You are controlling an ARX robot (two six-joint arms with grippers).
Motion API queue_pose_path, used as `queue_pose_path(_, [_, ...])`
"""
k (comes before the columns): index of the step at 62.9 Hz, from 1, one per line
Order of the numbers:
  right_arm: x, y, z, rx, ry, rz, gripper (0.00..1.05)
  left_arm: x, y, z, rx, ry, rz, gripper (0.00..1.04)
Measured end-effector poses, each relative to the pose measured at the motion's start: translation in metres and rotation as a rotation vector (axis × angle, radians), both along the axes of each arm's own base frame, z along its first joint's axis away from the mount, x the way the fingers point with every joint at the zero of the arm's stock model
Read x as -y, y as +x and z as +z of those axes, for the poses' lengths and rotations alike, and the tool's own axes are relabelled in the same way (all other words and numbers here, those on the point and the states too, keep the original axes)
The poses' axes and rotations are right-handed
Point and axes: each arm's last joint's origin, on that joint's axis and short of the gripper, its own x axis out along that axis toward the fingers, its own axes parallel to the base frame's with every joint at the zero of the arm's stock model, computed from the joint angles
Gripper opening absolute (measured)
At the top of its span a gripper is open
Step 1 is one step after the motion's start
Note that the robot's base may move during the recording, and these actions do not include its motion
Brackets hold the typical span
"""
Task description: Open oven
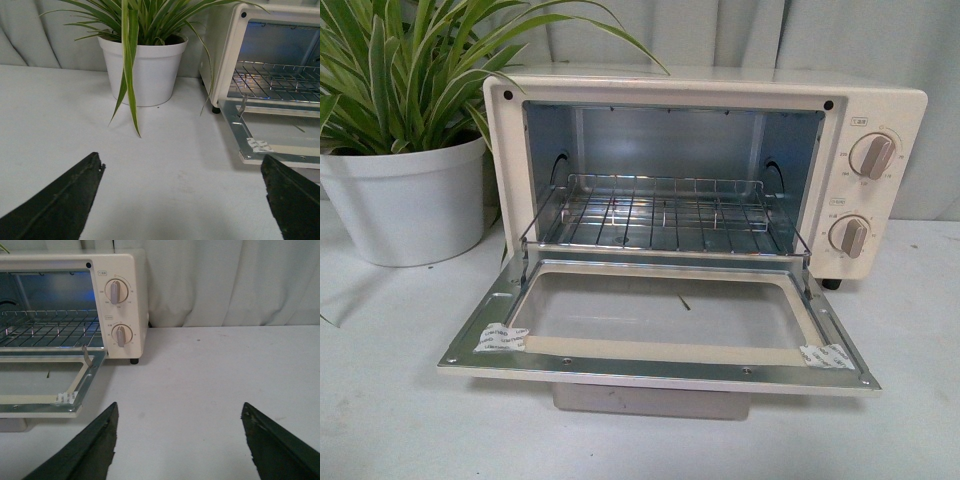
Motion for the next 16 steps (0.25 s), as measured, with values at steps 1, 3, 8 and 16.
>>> queue_pose_path(1, [0.0, 0.0, 0.0, 0.0, 0.001, 0.0, 0.97, 0.0, 0.0, 0.0, 0.0, 0.001, 0.0, 1.0])
queue_pose_path(3, [0.0, 0.0, 0.0, 0.0, 0.001, 0.0, 0.97, 0.0, 0.0, 0.0, 0.0, 0.001, 0.0, 0.98])
queue_pose_path(8, [0.0, 0.0, 0.0, 0.0, 0.0, 0.0, 0.95, 0.0, 0.0, 0.0, 0.0, 0.001, 0.0, 0.98])
queue_pose_path(16, [0.0, 0.0, 0.0, 0.0, 0.001, 0.0, 0.95, 0.0, 0.0, 0.0, 0.0, 0.001, 0.0, 0.98])
